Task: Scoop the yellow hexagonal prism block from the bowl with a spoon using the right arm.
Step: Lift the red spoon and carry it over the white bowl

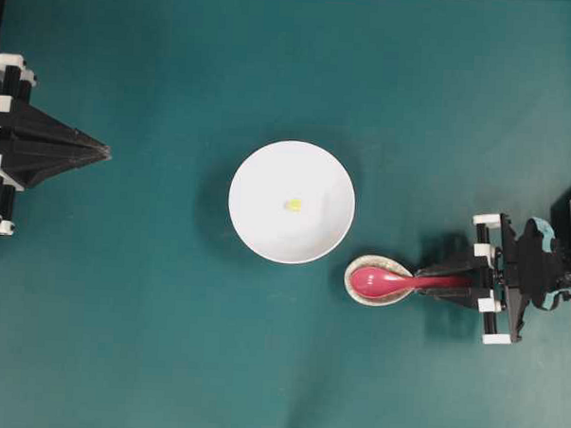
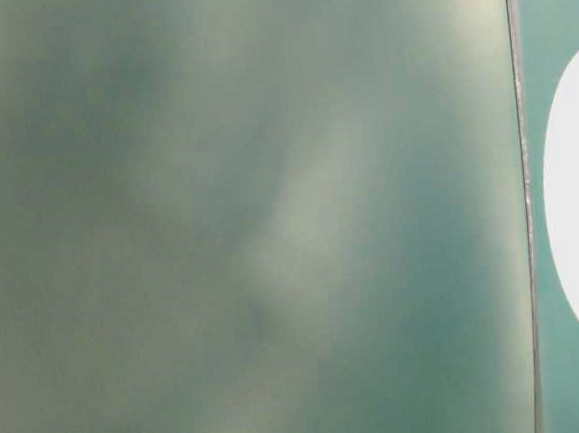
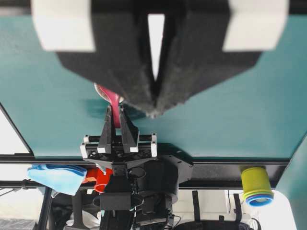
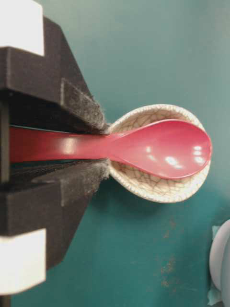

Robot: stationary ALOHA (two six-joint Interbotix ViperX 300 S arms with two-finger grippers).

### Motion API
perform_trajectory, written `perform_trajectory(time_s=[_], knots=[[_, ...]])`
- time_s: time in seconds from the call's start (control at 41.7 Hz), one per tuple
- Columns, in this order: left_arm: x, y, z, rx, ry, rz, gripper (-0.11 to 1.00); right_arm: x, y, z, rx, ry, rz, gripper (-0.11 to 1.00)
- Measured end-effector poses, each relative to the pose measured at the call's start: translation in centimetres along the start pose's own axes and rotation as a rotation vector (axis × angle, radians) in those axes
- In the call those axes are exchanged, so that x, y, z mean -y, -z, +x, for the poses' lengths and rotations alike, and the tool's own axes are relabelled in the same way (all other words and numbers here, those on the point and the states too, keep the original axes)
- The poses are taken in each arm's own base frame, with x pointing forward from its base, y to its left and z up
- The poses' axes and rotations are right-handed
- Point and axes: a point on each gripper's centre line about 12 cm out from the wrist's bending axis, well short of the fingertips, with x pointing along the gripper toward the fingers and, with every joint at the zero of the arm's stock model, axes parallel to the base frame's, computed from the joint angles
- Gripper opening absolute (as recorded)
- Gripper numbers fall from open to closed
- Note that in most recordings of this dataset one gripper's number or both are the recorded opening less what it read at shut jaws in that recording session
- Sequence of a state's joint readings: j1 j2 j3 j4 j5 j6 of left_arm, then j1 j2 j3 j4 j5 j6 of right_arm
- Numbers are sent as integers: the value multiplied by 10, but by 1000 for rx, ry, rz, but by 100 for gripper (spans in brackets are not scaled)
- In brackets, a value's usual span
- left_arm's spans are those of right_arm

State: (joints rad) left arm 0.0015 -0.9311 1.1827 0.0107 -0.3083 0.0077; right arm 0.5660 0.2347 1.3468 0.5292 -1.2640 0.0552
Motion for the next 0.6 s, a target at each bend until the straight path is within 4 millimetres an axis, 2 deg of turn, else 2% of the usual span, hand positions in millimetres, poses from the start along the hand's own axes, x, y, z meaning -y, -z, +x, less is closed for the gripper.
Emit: perform_trajectory(time_s=[0.24,0.6], knots=[[0,1,0,-12,0,0,2,0,-13,-6,47,-13,25,25],[0,5,0,-41,0,0,2,5,-44,-11,121,-1,33,25]])
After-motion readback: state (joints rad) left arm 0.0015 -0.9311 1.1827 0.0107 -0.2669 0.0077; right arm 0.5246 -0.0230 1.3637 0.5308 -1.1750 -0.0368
